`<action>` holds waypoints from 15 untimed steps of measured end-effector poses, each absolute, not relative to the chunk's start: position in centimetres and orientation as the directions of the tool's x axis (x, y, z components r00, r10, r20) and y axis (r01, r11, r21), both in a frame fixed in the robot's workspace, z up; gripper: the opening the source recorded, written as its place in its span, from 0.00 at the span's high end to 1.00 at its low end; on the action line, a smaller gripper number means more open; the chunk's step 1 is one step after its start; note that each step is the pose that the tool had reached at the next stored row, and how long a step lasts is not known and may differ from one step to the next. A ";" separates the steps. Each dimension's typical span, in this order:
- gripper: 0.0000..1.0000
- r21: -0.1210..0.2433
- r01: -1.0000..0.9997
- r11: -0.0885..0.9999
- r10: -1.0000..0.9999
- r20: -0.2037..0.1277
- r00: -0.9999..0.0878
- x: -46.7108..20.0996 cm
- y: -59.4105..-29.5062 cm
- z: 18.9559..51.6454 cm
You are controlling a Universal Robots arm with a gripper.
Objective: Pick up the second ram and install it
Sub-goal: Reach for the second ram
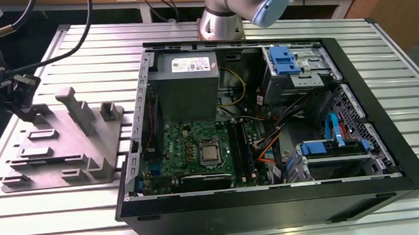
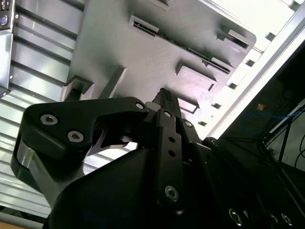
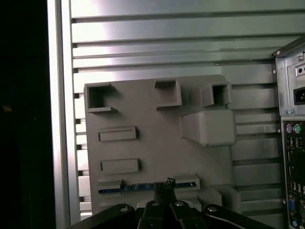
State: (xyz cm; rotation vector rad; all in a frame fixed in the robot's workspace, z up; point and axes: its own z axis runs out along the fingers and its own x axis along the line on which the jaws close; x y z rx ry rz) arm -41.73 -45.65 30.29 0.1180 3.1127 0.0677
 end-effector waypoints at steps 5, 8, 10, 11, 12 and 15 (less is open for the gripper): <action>0.89 0.044 0.075 0.996 0.076 -0.023 -0.997 -41.9 -46.1 29.4; 0.89 0.044 0.075 0.996 0.076 -0.023 -0.997 -42.0 -46.2 29.1; 0.89 0.044 0.075 0.996 0.076 -0.023 -0.997 -42.0 -46.2 29.1; 0.89 0.044 0.075 0.996 0.076 -0.023 -0.997 -42.0 -46.2 29.1; 0.89 0.044 0.075 0.996 0.076 -0.023 -0.997 -42.0 -46.2 29.1; 0.89 0.044 0.075 0.996 0.076 -0.023 -0.997 -42.0 -46.2 29.0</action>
